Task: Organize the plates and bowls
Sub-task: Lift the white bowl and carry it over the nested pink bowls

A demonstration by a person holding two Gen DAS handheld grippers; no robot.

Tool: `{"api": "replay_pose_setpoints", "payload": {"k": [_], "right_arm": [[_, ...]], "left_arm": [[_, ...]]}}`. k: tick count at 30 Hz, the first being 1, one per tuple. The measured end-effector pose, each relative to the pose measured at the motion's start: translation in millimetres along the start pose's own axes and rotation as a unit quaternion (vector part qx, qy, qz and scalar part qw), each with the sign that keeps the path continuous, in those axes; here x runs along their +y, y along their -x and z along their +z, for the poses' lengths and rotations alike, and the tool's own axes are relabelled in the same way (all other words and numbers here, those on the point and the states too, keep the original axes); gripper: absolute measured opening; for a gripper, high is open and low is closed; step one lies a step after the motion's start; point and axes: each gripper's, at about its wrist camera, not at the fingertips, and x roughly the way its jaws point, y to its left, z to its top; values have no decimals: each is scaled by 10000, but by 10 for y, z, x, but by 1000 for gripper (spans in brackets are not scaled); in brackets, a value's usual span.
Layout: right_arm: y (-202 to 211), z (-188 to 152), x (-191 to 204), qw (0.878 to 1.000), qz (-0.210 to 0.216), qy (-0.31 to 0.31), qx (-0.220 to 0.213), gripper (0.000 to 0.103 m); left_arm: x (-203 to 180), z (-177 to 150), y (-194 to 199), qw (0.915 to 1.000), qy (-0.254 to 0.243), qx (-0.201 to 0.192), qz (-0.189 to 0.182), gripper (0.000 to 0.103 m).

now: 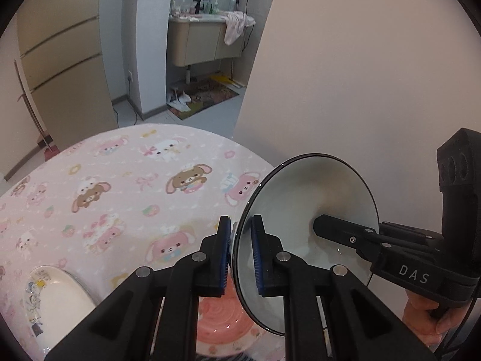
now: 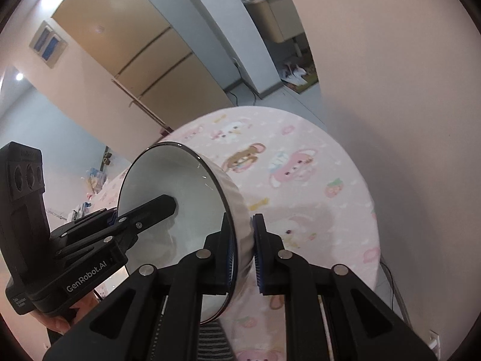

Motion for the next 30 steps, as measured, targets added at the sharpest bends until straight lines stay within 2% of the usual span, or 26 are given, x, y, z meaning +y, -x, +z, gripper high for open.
{"api": "replay_pose_setpoints", "payload": {"k": [3, 6, 13, 17, 23, 30], "right_arm": [[124, -115, 245, 9993, -32, 312, -196, 12], [207, -218, 436, 9973, -12, 654, -342, 11], [112, -420, 639, 9953, -47, 960, -75, 11], [-47, -493, 630, 9951, -179, 964, 137, 11], [-247, -575, 576, 9943, -367, 907, 421, 12], [-483, -603, 522, 9917, -519, 947, 699, 12]], "left_arm": [[45, -136, 272, 9995, -33, -311, 109, 15], [123, -279, 421, 9990, 38, -432, 96, 15], [291, -609, 458, 9990, 74, -364, 234, 15], [388, -708, 334, 9994, 205, -217, 147, 15], [399, -808, 92, 9998, -18, 114, 185, 15], [503, -881, -169, 9991, 16, 405, 158, 15]]}}
